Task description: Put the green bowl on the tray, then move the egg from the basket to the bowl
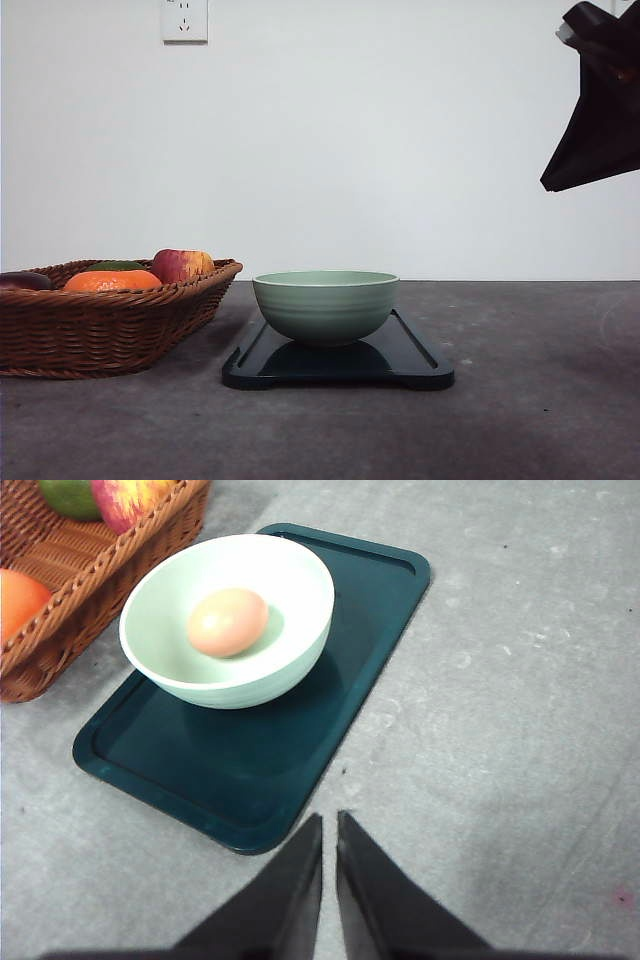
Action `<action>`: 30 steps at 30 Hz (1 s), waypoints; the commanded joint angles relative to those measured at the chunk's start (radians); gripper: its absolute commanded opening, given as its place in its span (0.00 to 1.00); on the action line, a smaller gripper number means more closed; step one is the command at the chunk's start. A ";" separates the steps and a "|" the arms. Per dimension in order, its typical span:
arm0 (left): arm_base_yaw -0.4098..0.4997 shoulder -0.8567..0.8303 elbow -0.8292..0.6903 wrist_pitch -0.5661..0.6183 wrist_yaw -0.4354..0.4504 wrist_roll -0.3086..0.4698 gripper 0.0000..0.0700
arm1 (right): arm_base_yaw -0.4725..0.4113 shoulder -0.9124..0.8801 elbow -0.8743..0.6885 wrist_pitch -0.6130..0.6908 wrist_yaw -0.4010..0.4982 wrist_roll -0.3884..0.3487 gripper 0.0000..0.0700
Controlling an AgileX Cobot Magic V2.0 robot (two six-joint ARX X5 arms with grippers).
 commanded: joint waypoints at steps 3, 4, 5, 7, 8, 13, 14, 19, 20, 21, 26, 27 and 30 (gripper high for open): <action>0.011 -0.069 -0.074 0.011 0.001 -0.001 0.00 | 0.005 0.006 0.002 0.011 0.001 0.007 0.02; 0.011 -0.087 -0.091 0.011 0.001 -0.001 0.00 | 0.005 0.006 0.002 0.011 0.001 0.007 0.02; 0.010 -0.104 -0.107 0.011 0.001 -0.001 0.00 | 0.005 0.006 0.002 0.011 0.001 0.007 0.02; 0.010 -0.137 -0.134 0.011 0.001 -0.002 0.00 | 0.005 0.006 0.002 0.011 0.001 0.007 0.02; 0.010 -0.154 -0.148 0.014 0.000 -0.002 0.00 | 0.005 0.006 0.002 0.011 0.001 0.007 0.02; 0.010 -0.228 -0.206 0.019 -0.003 -0.002 0.00 | 0.005 0.006 0.002 0.011 0.001 0.007 0.02; 0.010 -0.241 -0.218 0.019 -0.003 -0.002 0.00 | 0.005 0.006 0.002 0.011 0.001 0.007 0.02; 0.008 -0.255 -0.277 0.027 -0.004 -0.008 0.00 | 0.005 0.006 0.002 0.011 0.001 0.007 0.02; 0.007 -0.255 -0.284 0.024 -0.004 -0.014 0.00 | 0.005 0.006 0.002 0.011 0.001 0.007 0.02; 0.006 -0.255 -0.289 0.020 -0.005 -0.021 0.00 | 0.005 0.006 0.002 0.011 0.001 0.007 0.02; -0.003 -0.255 -0.289 0.025 -0.005 -0.023 0.00 | 0.005 0.006 0.002 0.011 0.001 0.007 0.02; -0.003 -0.255 -0.289 0.025 -0.005 -0.023 0.00 | 0.005 0.006 0.002 0.011 0.001 0.007 0.02; -0.002 -0.255 -0.288 0.025 -0.005 -0.023 0.00 | 0.005 0.006 0.002 0.011 0.001 0.007 0.02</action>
